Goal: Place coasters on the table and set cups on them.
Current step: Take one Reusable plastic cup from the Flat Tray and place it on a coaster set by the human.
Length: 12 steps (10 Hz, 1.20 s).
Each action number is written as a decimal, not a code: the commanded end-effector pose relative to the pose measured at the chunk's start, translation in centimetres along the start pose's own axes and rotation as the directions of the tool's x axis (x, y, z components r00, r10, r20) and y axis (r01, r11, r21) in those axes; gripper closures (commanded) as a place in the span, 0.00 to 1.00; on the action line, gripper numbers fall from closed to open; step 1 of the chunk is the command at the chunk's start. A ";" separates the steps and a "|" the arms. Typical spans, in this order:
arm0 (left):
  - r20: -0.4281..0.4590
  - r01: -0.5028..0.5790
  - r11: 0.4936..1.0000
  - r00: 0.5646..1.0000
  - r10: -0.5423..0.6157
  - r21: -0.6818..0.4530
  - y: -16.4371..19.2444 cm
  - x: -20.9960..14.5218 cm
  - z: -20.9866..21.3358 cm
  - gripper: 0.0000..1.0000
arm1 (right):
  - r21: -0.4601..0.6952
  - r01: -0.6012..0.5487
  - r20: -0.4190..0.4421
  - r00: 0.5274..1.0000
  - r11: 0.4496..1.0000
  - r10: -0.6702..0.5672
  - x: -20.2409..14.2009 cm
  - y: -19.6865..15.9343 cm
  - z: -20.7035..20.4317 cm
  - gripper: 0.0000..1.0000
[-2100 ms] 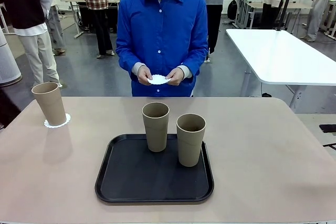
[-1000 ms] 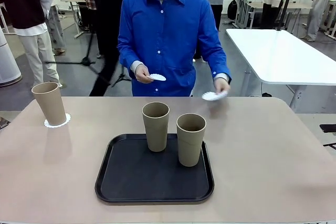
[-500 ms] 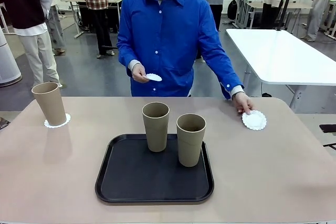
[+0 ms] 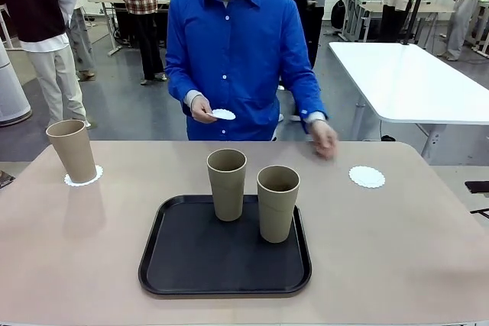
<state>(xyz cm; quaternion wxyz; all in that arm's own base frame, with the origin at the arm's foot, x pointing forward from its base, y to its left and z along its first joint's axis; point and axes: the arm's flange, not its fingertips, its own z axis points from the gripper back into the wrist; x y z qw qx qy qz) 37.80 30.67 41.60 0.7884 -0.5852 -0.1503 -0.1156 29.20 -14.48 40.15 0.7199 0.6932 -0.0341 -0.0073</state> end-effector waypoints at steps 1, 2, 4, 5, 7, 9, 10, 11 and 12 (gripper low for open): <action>0.000 -0.008 1.000 1.000 0.008 0.002 -0.1 0.0 0.1 0.00 | 0.012 -0.006 0.002 1.000 1.000 0.006 0.1 0.1 0.0 0.00; 0.000 -0.008 1.000 1.000 0.008 0.002 -0.1 0.0 0.1 0.00 | 0.012 -0.006 0.002 1.000 1.000 0.006 0.1 0.1 0.0 0.00; 0.000 -0.008 1.000 1.000 0.008 0.002 -0.1 0.0 0.1 0.00 | 0.012 -0.006 0.002 1.000 1.000 0.006 0.1 0.1 0.0 0.00; 0.000 -0.008 1.000 1.000 0.008 0.002 -0.1 0.0 0.1 0.00 | 0.012 -0.006 0.002 1.000 1.000 0.006 0.1 0.1 0.0 0.00; 0.000 -0.008 1.000 1.000 0.008 0.002 -0.1 0.0 0.1 0.00 | 0.012 -0.006 0.002 1.000 1.000 0.006 0.1 0.1 0.0 0.00; 0.000 -0.008 1.000 1.000 0.008 0.002 -0.1 0.0 0.1 0.00 | 0.012 -0.006 0.002 1.000 1.000 0.006 0.1 0.1 0.0 0.00; 0.000 -0.008 1.000 1.000 0.008 0.002 -0.1 0.0 0.1 0.00 | 0.012 -0.006 0.002 1.000 1.000 0.006 0.1 0.1 0.0 0.00; 0.000 -0.008 1.000 1.000 0.008 0.002 -0.1 0.0 0.1 0.00 | 0.012 -0.006 0.002 1.000 1.000 0.006 0.1 0.1 0.0 0.00; 0.000 -0.008 1.000 1.000 0.008 0.002 -0.1 0.0 0.1 0.00 | 0.012 -0.006 0.002 1.000 1.000 0.006 0.1 0.1 0.0 0.00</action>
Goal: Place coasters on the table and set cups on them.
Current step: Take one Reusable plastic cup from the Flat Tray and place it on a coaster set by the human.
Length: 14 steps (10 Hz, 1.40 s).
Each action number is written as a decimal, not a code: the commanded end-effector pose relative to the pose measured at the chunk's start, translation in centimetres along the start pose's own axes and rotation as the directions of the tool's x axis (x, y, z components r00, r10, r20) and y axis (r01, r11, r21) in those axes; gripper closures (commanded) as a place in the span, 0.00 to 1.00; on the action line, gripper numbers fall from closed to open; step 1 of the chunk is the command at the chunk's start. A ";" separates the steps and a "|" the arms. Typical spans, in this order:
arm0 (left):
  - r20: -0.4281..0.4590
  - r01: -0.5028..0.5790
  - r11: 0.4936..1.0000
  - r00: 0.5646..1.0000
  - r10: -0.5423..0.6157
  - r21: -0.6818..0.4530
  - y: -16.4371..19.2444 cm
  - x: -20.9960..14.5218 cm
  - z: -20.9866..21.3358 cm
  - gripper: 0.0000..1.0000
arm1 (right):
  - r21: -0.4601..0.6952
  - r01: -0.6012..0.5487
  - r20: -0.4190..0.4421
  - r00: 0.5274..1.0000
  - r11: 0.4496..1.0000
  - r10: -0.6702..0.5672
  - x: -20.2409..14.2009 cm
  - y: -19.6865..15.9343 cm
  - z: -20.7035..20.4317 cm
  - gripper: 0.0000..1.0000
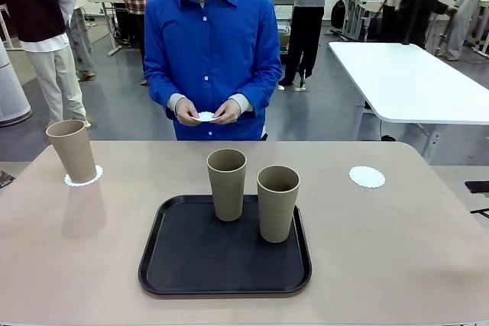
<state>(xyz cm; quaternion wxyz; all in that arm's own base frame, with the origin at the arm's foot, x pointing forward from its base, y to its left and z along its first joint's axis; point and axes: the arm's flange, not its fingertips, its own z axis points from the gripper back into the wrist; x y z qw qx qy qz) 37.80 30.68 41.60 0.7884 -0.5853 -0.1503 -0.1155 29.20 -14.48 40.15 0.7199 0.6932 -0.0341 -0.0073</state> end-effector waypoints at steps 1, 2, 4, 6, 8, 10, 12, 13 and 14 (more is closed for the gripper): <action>0.000 -0.007 1.000 1.000 0.007 0.002 -0.1 0.0 0.1 0.00 | 0.012 -0.006 0.002 1.000 1.000 0.006 0.1 0.1 0.0 0.00; 0.000 -0.007 1.000 1.000 0.007 0.002 -0.1 0.0 0.1 0.00 | 0.000 0.000 0.000 1.000 1.000 0.000 0.0 0.0 0.0 0.00; 0.000 -0.007 1.000 1.000 0.007 0.002 -0.1 0.0 0.1 0.00 | -0.174 -0.101 -0.076 0.993 0.980 0.089 2.8 1.9 0.5 0.00; 0.000 -0.007 1.000 1.000 0.007 0.002 -0.1 0.0 0.1 0.00 | -0.390 -0.322 -0.262 0.937 0.863 0.231 6.6 4.9 -1.4 0.00; 0.000 -0.007 1.000 1.000 0.007 0.002 -0.1 0.0 0.1 0.00 | -0.464 -0.531 -0.375 0.843 0.709 0.386 8.9 6.6 -6.0 0.00; 0.000 -0.007 1.000 1.000 0.007 0.002 -0.1 0.0 0.1 0.00 | -0.373 -0.726 -0.649 0.649 0.577 0.398 9.0 7.3 -12.4 0.00; 0.000 -0.007 1.000 1.000 0.007 0.002 -0.1 0.0 0.1 0.00 | -0.327 -0.809 -0.785 0.521 0.489 0.335 7.5 7.9 -17.0 0.00; 0.000 -0.007 1.000 1.000 0.007 0.002 -0.1 0.0 0.1 0.00 | -0.291 -0.839 -0.829 0.461 0.460 0.316 7.1 8.5 -18.4 0.00; 0.000 -0.007 1.000 1.000 0.007 0.002 -0.1 0.0 0.1 0.00 | -0.290 -0.878 -0.840 0.425 0.381 0.339 6.8 9.2 -19.5 0.00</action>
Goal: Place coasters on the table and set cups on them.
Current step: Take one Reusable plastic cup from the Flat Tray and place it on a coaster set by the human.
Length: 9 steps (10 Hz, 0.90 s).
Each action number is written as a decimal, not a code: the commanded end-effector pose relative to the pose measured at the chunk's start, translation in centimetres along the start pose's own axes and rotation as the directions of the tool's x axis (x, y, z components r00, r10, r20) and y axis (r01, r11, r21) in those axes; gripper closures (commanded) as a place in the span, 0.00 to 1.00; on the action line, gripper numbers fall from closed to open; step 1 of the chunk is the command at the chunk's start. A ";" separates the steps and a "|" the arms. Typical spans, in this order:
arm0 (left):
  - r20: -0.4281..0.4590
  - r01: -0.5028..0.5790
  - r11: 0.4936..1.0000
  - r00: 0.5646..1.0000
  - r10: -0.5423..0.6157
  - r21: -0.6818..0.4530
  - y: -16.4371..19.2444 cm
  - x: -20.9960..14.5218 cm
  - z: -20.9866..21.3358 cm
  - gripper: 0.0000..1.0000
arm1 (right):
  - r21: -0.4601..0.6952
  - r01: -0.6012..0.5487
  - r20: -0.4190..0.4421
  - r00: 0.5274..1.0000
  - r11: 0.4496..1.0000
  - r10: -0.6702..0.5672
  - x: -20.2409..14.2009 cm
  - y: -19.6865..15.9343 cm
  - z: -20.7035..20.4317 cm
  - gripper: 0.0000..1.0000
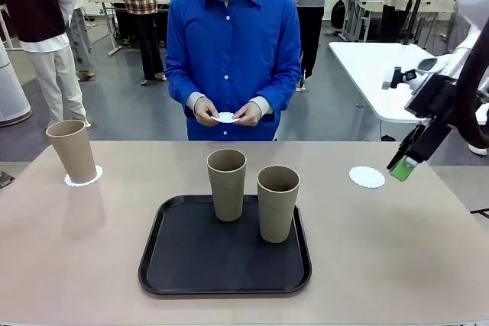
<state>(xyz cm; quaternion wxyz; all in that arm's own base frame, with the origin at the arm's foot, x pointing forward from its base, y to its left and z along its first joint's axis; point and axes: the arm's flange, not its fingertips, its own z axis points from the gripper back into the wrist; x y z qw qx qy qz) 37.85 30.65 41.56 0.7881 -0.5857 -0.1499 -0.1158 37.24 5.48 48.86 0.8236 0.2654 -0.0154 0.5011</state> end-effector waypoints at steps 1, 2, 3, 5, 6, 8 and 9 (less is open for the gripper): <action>0.001 -0.007 1.000 1.000 0.007 0.003 -0.2 0.0 0.2 0.00 | -0.167 -0.096 0.045 0.993 0.981 0.105 0.3 1.1 0.1 0.00; 0.001 -0.007 1.000 1.000 0.007 0.003 -0.2 0.0 0.2 0.00 | -0.184 -0.131 0.063 0.987 0.974 0.145 1.0 1.5 -0.1 0.00; 0.001 -0.007 1.000 1.000 0.007 0.003 -0.2 0.0 0.2 0.00 | -0.187 -0.157 0.087 0.981 0.970 0.175 1.2 1.5 -0.5 0.00; 0.001 -0.007 1.000 1.000 0.007 0.003 -0.2 0.0 0.2 0.00 | -0.110 -0.111 0.130 0.984 0.988 0.125 0.5 1.0 -1.4 0.00; 0.001 -0.007 1.000 1.000 0.007 0.003 -0.2 0.0 0.2 0.00 | -0.188 -0.123 0.060 0.989 0.974 0.136 1.9 2.0 0.6 0.00; 0.001 -0.007 1.000 1.000 0.007 0.003 -0.2 0.0 0.2 0.00 | -0.188 -0.123 0.060 0.989 0.974 0.136 1.9 2.0 0.6 0.00; 0.001 -0.007 1.000 1.000 0.007 0.003 -0.2 0.0 0.2 0.00 | -0.188 -0.123 0.060 0.989 0.974 0.136 1.9 2.0 0.6 0.00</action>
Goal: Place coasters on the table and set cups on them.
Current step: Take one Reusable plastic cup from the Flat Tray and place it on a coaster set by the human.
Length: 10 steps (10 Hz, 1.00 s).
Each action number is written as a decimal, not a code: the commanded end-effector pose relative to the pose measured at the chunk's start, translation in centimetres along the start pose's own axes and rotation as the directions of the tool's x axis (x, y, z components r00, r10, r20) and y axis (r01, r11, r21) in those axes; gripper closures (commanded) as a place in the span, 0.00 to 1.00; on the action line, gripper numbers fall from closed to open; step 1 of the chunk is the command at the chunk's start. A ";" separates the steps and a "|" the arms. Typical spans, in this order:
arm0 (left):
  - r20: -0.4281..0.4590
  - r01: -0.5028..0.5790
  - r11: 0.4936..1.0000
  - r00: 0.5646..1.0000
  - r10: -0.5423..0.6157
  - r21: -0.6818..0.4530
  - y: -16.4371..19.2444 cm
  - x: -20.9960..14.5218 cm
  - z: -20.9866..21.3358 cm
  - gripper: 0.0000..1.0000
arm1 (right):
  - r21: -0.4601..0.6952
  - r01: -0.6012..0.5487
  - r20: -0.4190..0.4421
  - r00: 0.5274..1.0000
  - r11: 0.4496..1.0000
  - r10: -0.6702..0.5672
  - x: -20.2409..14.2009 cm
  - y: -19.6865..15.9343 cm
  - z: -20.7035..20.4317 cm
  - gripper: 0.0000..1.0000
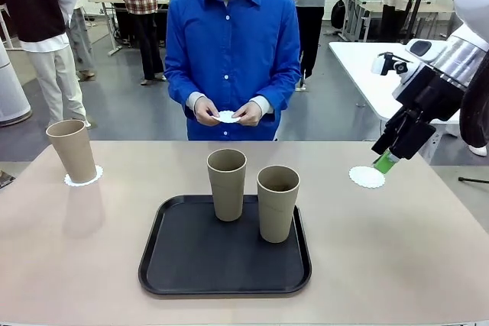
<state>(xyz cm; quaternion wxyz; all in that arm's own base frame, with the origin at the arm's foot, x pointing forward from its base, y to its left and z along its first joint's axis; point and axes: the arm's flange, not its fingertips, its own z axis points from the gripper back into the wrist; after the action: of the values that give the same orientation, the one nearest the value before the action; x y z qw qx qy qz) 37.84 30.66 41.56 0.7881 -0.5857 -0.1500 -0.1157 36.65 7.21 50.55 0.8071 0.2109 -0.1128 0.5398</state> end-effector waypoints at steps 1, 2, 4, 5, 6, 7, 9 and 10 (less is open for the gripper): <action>0.000 -0.007 1.000 1.000 0.007 0.003 -0.2 0.0 0.1 0.00 | 0.004 0.003 0.002 1.000 1.000 -0.003 -0.1 0.0 -0.2 0.00; 0.000 -0.007 1.000 1.000 0.007 0.003 -0.2 0.0 0.1 0.00 | -0.026 -0.115 0.128 0.985 0.993 0.117 -2.5 -1.6 -1.1 0.00; 0.000 -0.007 1.000 1.000 0.007 0.003 -0.2 0.0 0.1 0.00 | -0.041 -0.225 0.312 0.923 0.973 0.227 -5.2 -3.6 -5.0 0.00; 0.000 -0.007 1.000 1.000 0.007 0.003 -0.2 0.0 0.1 0.00 | -0.026 -0.256 0.388 0.889 0.966 0.245 -6.3 -4.4 -6.8 0.00; 0.000 -0.007 1.000 1.000 0.007 0.003 -0.2 0.0 0.1 0.00 | -0.010 -0.259 0.443 0.865 0.966 0.236 -7.2 -5.2 -8.7 0.00; 0.000 -0.007 1.000 1.000 0.007 0.003 -0.2 0.0 0.1 0.00 | -0.002 -0.281 0.520 0.819 0.960 0.241 -7.9 -5.6 -9.7 0.00; 0.000 -0.007 1.000 1.000 0.007 0.003 -0.2 0.0 0.1 0.00 | -0.006 -0.316 0.600 0.758 0.949 0.256 -8.5 -6.1 -11.7 0.00; 0.000 -0.007 1.000 1.000 0.007 0.003 -0.2 0.0 0.1 0.00 | -0.030 -0.310 0.618 0.742 0.950 0.261 -8.6 -6.4 -12.7 0.00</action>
<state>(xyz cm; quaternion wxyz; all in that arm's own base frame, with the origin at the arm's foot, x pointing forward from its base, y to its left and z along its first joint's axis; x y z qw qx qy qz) 37.84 30.67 41.55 0.7881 -0.5857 -0.1500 -0.1156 37.62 3.80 35.45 0.6349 0.3792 -0.3695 0.5626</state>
